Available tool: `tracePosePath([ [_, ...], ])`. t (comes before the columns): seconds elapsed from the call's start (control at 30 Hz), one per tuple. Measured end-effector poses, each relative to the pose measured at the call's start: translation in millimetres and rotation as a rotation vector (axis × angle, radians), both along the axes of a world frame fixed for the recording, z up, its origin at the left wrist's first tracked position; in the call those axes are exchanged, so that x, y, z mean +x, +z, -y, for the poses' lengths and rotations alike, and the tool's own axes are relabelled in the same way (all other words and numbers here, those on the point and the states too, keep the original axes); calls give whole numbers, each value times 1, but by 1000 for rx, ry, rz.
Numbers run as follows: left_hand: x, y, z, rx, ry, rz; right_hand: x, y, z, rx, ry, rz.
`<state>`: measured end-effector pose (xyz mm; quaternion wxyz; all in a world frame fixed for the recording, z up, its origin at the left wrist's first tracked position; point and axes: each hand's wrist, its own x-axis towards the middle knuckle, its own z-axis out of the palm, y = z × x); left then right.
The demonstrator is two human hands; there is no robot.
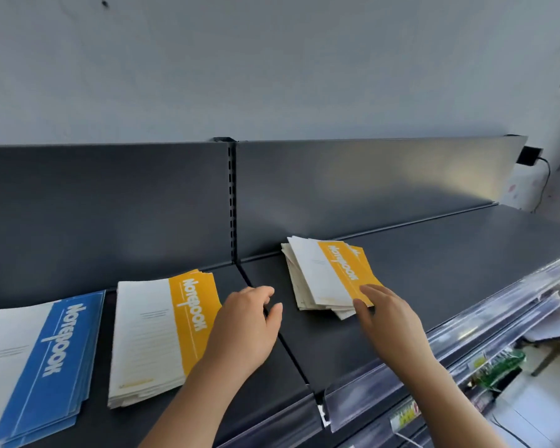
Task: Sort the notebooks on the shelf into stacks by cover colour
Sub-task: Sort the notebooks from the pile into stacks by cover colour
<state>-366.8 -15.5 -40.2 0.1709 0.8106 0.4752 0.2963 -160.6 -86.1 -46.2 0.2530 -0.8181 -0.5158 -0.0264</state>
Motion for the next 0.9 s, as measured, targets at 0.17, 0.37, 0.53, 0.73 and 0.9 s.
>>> tracePosePath([
  [0.17,58,0,-7,-172,38,87,55,-18,-24,-99,125,36],
  [0.37,85,-13,-22,-358,170,310,68,-29,-24,-17,472,50],
  [0.53,88,-20,-22,-495,297,507,73,-31,-24,98,452,-55],
  [0.73,86,-32,-24,-551,305,614,74,-36,-29,73,427,-25],
  [0.9,87,-29,-23,-544,260,570,70,-33,-26,70,446,-24],
])
